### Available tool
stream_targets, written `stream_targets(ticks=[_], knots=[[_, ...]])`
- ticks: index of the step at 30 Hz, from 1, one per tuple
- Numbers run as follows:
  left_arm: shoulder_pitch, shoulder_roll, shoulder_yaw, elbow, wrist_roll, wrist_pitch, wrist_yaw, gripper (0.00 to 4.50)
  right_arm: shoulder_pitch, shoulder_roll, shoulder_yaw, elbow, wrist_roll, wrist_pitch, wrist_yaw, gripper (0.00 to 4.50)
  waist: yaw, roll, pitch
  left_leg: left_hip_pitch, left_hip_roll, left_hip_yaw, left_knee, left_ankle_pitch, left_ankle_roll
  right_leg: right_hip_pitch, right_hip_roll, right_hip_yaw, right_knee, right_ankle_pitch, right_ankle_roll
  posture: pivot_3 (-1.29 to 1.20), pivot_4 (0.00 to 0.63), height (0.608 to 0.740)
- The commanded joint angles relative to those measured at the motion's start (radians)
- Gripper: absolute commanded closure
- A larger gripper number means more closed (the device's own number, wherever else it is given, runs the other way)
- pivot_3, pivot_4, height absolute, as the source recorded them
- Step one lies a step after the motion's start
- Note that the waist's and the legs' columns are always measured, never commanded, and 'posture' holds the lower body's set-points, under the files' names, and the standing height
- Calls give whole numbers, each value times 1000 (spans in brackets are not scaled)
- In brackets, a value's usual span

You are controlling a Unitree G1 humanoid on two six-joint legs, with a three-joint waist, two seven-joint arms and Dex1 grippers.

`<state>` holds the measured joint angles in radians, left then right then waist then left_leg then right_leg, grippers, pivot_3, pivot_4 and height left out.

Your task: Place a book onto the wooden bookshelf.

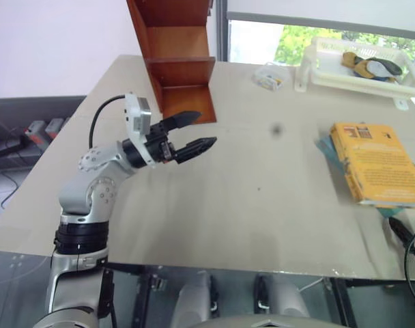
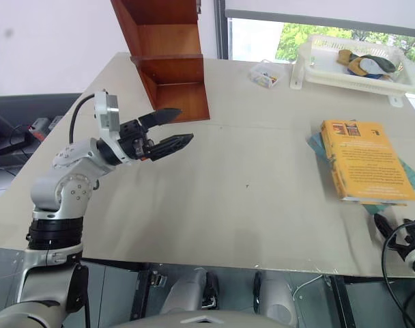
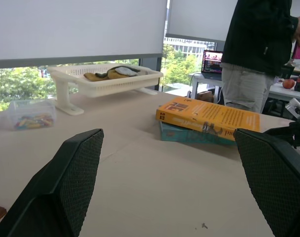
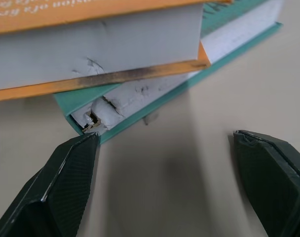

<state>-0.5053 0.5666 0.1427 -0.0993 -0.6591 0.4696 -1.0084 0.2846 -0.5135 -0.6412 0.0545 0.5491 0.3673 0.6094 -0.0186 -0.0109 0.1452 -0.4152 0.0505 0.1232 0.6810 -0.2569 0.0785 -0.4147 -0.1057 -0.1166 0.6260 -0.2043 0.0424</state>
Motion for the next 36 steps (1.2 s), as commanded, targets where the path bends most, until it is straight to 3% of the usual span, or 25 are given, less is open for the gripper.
stream_targets(ticks=[1, 15, 36], knots=[[-21, 3, 0, -9, 5, -23, -9, 15, -9, 24, 75, 27, -9, -6, 46, 0, 0, 0, 0, 0, 0, 0, 0, 0, 0, 0, 0, 1, 0, 0, 0, 0, 150, 712], [-13, 0, 1, -13, 16, -29, -4, 15, 21, 26, 200, -16, -23, -30, 209, 0, 2, -1, 0, -1, 0, -1, -1, -1, -1, -1, -1, 1, -1, -1, -3, 0, 150, 712], [-17, -5, -5, -3, 25, -44, -7, 15, 16, 70, 364, -242, 16, 59, 177, 0, 4, -3, 0, -1, 2, -3, -4, 0, -4, -2, -1, -1, -1, -3, -7, 0, 150, 712]])
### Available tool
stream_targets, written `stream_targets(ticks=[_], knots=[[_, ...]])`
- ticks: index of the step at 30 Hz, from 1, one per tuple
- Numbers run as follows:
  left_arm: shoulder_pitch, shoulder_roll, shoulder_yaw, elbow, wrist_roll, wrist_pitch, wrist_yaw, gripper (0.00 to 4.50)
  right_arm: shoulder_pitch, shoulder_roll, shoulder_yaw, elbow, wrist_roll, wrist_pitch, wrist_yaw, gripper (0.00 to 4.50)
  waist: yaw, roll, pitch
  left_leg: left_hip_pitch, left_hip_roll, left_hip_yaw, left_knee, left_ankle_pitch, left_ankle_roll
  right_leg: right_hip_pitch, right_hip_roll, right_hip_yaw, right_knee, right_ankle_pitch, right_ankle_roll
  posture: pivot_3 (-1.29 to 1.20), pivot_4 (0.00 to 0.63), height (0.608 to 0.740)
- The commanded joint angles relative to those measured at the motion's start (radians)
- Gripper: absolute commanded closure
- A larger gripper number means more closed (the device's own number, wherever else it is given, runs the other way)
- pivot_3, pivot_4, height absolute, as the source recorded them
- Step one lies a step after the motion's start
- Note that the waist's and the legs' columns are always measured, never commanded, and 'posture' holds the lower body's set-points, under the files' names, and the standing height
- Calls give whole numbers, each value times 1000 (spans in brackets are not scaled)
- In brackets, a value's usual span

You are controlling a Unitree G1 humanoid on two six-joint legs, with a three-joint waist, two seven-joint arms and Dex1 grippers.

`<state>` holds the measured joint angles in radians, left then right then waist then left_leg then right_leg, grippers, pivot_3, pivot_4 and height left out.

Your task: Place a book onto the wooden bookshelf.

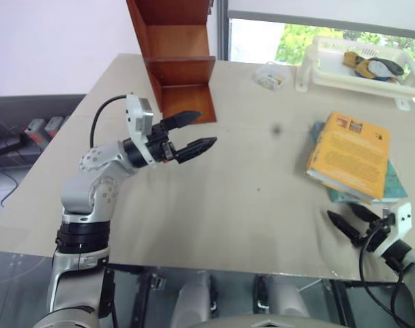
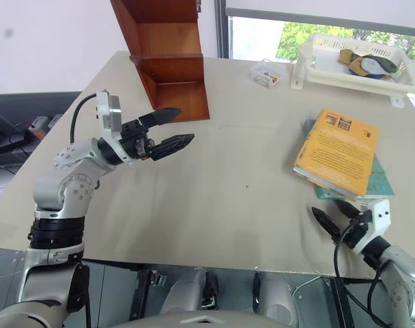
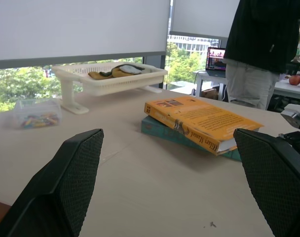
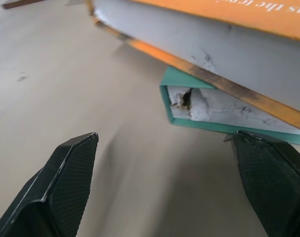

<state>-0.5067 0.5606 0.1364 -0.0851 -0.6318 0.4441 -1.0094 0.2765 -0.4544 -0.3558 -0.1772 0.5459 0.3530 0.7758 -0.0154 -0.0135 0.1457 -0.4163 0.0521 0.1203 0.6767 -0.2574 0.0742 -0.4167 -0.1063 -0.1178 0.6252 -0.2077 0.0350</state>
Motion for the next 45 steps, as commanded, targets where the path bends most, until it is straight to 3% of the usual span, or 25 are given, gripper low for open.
stream_targets(ticks=[1, 24, 35, 45], knots=[[-15, 1, 1, -18, -3, -18, -5, 15, 25, 10, 81, -16, 20, 79, 9, 0, 1, 0, 0, 0, 0, 0, 0, 0, 0, 0, 0, 0, 0, 0, 0, 0, 150, 712], [-8, 20, 5, -25, -6, -3, -17, 15, 43, 46, 92, -130, 21, 77, -93, 0, 5, 1, 1, 0, 0, -1, -3, 0, -2, -1, 1, -5, 0, -2, -3, 0, 150, 712], [-27, 21, 0, -3, 0, -9, -32, 15, 181, -50, -135, 5, 35, -35, -9, 0, 45, 3, 4, -1, -6, -2, -3, -1, -2, 0, -1, -6, -1, -2, -3, 0, 150, 712], [-41, 12, -11, 16, 5, -21, -41, 15, 149, -85, -274, 221, -75, -295, -41, 0, 51, 7, 7, -1, -7, -1, -4, -1, -1, 0, 1, -5, 0, -2, -3, 0, 150, 712]])
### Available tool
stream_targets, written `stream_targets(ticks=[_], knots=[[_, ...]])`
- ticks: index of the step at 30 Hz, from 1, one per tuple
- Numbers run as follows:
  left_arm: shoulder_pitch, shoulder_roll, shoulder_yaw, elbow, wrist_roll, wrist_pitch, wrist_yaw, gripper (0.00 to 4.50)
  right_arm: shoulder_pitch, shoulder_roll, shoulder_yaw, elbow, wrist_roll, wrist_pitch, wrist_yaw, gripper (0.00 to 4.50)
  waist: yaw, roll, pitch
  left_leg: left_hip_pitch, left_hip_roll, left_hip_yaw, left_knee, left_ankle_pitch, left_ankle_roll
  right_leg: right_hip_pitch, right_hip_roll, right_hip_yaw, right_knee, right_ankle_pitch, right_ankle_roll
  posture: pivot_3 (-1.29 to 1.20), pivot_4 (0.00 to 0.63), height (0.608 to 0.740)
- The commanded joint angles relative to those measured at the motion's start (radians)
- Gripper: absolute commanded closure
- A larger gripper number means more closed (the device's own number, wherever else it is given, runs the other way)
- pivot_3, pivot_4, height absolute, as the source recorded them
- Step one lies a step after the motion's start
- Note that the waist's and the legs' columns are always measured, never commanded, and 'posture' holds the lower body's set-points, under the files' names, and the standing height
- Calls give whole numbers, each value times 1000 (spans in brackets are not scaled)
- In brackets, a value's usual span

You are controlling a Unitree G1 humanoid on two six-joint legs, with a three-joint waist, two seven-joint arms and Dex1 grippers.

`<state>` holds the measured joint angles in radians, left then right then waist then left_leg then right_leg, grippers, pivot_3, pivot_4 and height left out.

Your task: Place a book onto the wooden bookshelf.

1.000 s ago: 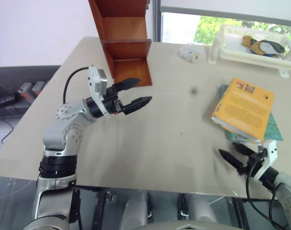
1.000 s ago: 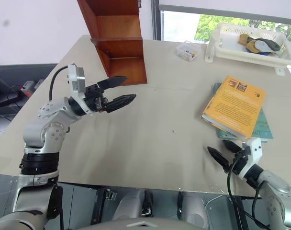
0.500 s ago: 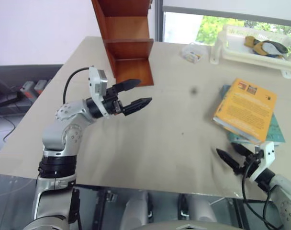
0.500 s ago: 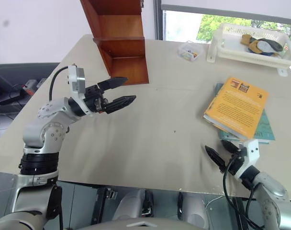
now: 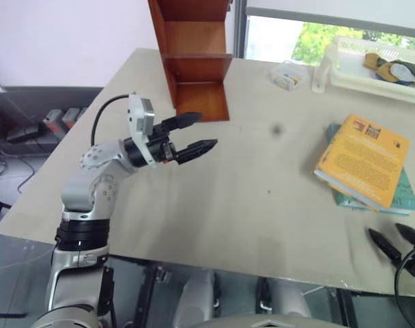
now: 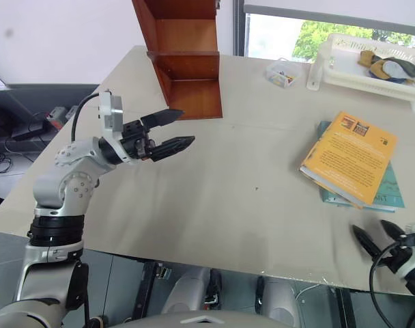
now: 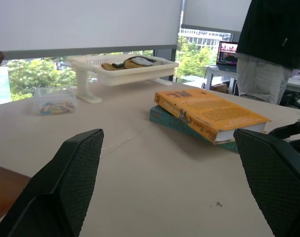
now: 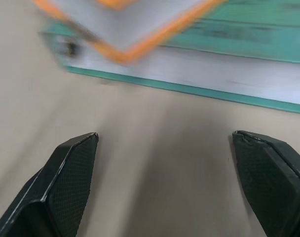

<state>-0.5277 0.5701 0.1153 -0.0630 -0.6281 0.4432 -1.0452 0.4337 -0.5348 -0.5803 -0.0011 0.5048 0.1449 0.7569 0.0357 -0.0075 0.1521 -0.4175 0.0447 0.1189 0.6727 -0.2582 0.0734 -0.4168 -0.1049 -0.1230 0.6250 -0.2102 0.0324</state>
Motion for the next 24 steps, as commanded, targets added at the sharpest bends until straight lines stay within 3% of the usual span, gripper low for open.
stream_targets(ticks=[1, 14, 19, 24], knots=[[-20, 3, 9, -5, 1, -21, -6, 15, -19, -2, -60, 68, -42, -108, -39, 0, -2, 2, 1, 0, 0, 0, 0, 0, 0, 0, 0, 0, 0, 0, 0, 0, 150, 712], [-22, -2, 3, -7, 6, -19, -4, 15, -266, -86, -174, 289, -55, -152, -267, 0, -30, 4, 2, 2, 0, 4, 0, 5, 0, 0, 1, 3, 1, 0, 1, 0, 150, 712], [-26, -5, -2, -7, 8, -18, -1, 15, -482, -104, -129, 421, -37, -71, -315, 0, -37, 4, 3, 3, 1, 5, 0, 6, -1, 0, 2, 4, 2, 1, 1, 0, 150, 712], [-22, -6, 1, -14, 8, -19, 2, 15, -664, -81, -166, 529, 98, 101, -336, 0, -38, 4, 3, 2, 0, 5, 0, 7, -1, 0, 3, 4, 3, 3, 4, 0, 150, 712]])
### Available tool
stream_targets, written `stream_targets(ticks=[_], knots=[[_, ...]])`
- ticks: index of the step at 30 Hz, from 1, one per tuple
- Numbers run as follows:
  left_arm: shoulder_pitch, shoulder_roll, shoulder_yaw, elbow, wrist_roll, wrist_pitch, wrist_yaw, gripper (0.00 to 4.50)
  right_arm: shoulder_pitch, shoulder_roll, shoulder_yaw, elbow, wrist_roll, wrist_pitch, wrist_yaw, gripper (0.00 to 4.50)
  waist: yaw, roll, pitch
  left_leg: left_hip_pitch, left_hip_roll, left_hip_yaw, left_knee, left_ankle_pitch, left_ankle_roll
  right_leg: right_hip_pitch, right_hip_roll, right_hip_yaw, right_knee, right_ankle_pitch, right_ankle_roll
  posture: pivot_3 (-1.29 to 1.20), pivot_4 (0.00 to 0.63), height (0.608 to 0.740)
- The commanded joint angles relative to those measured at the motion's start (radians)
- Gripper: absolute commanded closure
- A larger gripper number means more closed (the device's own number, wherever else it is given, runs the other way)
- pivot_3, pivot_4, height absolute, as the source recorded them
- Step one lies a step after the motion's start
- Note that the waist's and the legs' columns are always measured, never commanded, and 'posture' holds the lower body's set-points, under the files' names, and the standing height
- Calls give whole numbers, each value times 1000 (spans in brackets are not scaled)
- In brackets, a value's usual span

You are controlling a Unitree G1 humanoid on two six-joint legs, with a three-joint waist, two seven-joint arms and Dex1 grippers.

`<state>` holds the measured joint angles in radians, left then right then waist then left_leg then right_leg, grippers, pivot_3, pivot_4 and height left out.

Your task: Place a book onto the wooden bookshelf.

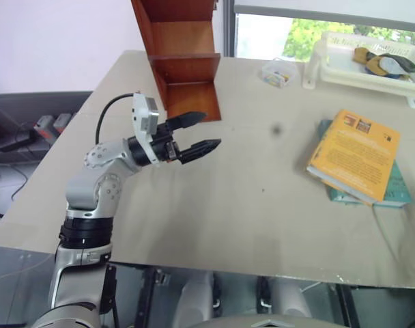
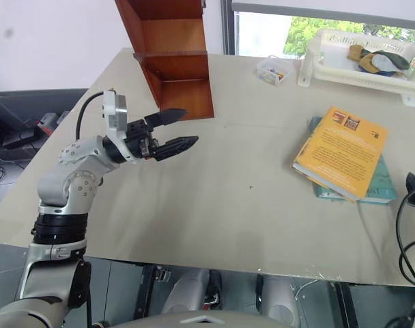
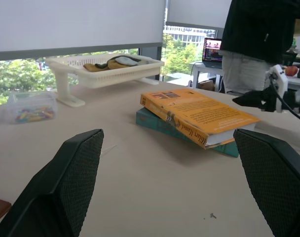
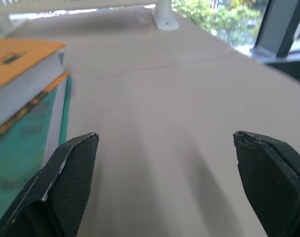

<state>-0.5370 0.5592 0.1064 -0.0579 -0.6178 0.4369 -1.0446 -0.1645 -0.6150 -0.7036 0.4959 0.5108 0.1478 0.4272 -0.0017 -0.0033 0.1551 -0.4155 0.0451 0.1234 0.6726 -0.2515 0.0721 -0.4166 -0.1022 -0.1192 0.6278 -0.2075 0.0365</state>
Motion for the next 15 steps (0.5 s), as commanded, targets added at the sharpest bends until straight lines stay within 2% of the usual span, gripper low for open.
stream_targets(ticks=[1, 5, 15], knots=[[-10, 6, 12, -22, -3, -12, 3, 15, -92, 2, -45, 44, 123, 143, -1, 0, -2, 0, 0, 0, 0, 0, 0, 0, 0, 0, 0, 0, 0, 0, 0, 0, 150, 712], [2, 10, 20, -34, -4, -11, 9, 15, -165, 4, -46, 85, 219, 309, 39, 0, -2, 0, 0, 0, 0, 1, 0, 0, 0, 0, 0, 1, 0, 2, -3, 0, 150, 712], [12, 11, 25, -47, -3, -18, 27, 15, -254, -15, -12, 186, 302, 540, 170, 0, -13, 0, 0, 1, 1, 2, 0, 0, 0, 0, 1, 1, 0, 2, -2, 0, 150, 712]])
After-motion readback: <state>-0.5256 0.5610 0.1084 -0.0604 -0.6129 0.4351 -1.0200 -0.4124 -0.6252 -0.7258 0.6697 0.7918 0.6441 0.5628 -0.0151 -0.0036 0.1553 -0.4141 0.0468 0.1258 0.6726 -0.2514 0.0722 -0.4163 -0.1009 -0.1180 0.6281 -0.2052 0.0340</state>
